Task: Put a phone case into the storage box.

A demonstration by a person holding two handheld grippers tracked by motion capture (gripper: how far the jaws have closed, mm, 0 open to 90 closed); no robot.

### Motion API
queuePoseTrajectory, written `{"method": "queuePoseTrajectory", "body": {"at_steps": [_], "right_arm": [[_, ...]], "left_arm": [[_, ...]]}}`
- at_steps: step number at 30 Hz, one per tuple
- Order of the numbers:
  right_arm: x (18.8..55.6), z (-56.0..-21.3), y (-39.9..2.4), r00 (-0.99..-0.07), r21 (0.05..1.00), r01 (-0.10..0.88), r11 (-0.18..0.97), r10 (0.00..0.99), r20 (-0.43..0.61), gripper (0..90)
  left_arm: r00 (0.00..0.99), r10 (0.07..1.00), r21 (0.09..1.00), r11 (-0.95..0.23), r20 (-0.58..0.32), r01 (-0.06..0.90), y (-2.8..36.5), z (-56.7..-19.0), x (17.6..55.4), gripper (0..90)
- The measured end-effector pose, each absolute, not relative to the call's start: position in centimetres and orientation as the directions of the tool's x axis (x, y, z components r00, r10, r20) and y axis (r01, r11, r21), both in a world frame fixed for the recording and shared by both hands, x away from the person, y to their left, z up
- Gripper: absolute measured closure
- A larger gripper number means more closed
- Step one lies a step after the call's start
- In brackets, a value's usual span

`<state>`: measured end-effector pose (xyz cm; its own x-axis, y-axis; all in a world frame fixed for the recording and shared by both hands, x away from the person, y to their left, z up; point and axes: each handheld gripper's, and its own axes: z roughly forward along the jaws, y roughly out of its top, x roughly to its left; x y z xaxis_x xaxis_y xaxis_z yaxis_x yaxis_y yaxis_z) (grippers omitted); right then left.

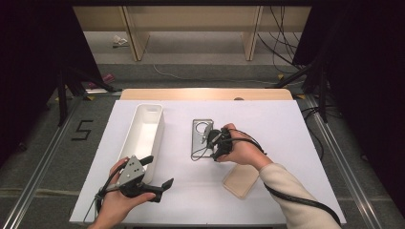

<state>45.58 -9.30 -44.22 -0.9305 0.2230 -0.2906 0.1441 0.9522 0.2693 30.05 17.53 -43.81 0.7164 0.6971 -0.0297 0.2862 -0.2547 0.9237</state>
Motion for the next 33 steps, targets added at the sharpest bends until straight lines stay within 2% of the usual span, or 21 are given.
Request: {"method": "queuePoseTrajectory", "body": {"at_steps": [5, 14, 33], "right_arm": [[45.4, -44.6, -7.9, -0.937, 0.212, 0.1, 0.972, 0.164, -0.307, 34.0], [45.5, -44.8, -6.9, -0.94, 0.171, 0.064, 0.983, 0.117, -0.32, 34.8], [46.1, -45.7, -4.1, -0.954, 0.063, -0.003, 0.998, 0.016, -0.301, 45.9]], "left_arm": [[0.718, 0.696, 0.922, -0.259, -0.027, 0.287, 17.5, -43.9, 30.0, 0.5], [0.72, 0.694, 0.921, -0.263, -0.026, 0.287, 17.5, -43.9, 30.0, 0.5], [0.72, 0.693, 0.922, -0.261, -0.027, 0.286, 17.5, -43.9, 30.0, 0.5]]}}
